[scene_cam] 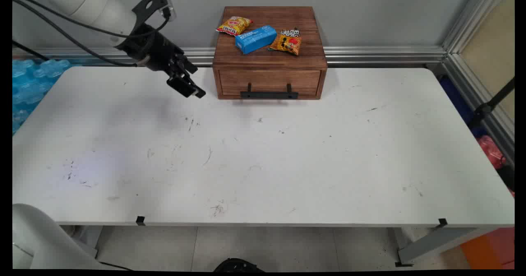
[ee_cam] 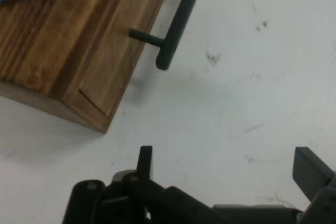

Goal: Open the drawer

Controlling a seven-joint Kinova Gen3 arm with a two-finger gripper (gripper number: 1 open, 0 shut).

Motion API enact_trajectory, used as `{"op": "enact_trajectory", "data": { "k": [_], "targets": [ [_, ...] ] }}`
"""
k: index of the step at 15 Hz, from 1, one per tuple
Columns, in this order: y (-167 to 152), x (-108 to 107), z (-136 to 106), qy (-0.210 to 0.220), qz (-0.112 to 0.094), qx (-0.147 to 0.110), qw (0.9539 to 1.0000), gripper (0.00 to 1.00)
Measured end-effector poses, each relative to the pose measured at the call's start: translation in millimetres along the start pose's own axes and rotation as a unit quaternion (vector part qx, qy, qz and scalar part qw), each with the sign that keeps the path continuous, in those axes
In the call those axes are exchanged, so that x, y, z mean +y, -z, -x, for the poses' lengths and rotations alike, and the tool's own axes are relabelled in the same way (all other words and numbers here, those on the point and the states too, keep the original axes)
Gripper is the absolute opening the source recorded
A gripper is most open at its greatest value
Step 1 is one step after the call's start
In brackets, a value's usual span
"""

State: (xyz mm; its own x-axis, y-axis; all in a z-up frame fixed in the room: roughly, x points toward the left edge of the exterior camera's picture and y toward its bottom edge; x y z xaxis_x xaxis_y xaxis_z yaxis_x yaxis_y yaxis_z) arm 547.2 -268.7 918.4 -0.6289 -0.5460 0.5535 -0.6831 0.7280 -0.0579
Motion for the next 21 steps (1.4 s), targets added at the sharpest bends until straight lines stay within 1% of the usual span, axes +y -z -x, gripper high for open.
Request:
{"op": "enact_trajectory", "data": {
  "k": [3,5,8,10,14,18,21],
  "targets": [
    [0.7,-0.2,-9.1,-0.003,0.0,0.009,1.0,1.0],
    [0.7,1.2,-14.9,-0.003,0.001,0.007,1.0,1.0],
    [0.5,1.9,-26.2,0.0,-0.006,0.011,0.9999,1.0],
    [-0.5,2.1,-32.9,0.003,-0.01,0.009,0.9999,1.0],
    [-5.3,3.6,-51.8,0.004,-0.024,0.009,0.9997,1.0],
    [-13.5,6.4,-63.5,-0.007,-0.039,0.008,0.9992,1.0],
    [-26.3,12.7,-68.2,-0.016,-0.05,-0.001,0.9986,1.0]
  ]
}}
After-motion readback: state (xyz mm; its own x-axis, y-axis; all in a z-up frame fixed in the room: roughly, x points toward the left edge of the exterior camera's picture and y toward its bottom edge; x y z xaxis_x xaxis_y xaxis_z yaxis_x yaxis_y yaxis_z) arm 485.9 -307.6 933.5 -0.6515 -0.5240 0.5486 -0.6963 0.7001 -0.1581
